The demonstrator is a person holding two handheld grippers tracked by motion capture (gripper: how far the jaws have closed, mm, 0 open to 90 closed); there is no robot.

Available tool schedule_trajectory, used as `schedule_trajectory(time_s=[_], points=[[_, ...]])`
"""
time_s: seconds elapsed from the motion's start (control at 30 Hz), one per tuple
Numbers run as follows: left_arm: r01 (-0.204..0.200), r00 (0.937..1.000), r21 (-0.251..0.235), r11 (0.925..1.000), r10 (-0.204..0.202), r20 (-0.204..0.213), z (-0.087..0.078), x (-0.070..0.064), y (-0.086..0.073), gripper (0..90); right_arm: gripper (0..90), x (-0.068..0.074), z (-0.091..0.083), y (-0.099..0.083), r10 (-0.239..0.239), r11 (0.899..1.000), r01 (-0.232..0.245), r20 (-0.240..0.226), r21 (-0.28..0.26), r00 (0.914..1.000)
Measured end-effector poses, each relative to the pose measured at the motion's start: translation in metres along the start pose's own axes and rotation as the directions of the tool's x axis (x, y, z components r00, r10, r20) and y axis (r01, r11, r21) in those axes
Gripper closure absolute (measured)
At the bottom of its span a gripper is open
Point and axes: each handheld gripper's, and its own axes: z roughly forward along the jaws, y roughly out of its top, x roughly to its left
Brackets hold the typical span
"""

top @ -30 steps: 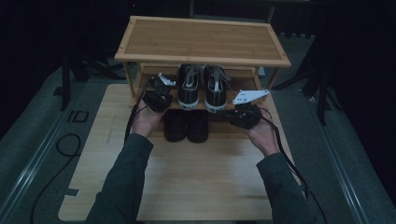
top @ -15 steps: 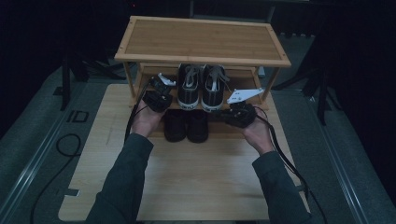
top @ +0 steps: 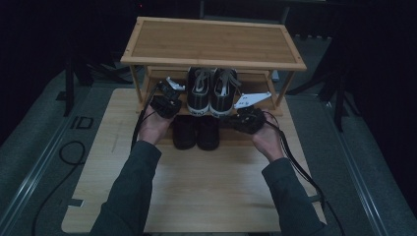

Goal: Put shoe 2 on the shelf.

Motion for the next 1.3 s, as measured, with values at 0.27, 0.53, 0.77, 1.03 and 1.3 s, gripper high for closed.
schedule_trajectory(time_s=[0.27, 0.53, 0.77, 1.03, 1.3], points=[[0.000, 1.0000, 0.002, 1.0000, 0.000, -0.004, 0.000, -0.001, 0.000, 90.0, 90.0, 0.000, 0.002, 0.001, -0.005, 1.000, 0.004, 0.014, 0.003, 0.9999], [-0.001, 1.0000, 0.001, 1.0000, 0.001, -0.009, -0.001, -0.001, 0.000, 90.0, 90.0, 0.000, -0.002, -0.004, 0.000, 1.000, 0.000, 0.034, -0.004, 0.9994], [-0.019, 0.9997, -0.009, 0.9998, 0.019, 0.014, -0.001, -0.009, 0.004, 90.0, 89.4, -0.007, -0.019, -0.018, 0.019, 1.000, -0.019, 0.045, -0.007, 0.9988], [0.017, 0.9986, -0.024, 0.9996, -0.016, 0.049, -0.002, -0.008, 0.004, 90.0, 89.4, -0.011, -0.024, -0.019, 0.023, 1.000, -0.023, 0.058, -0.001, 0.9980], [0.004, 0.9991, -0.019, 0.9998, -0.003, 0.043, -0.003, -0.005, 0.003, 90.0, 89.1, -0.011, -0.025, -0.026, 0.036, 0.999, -0.037, 0.053, 0.016, 0.9979]])
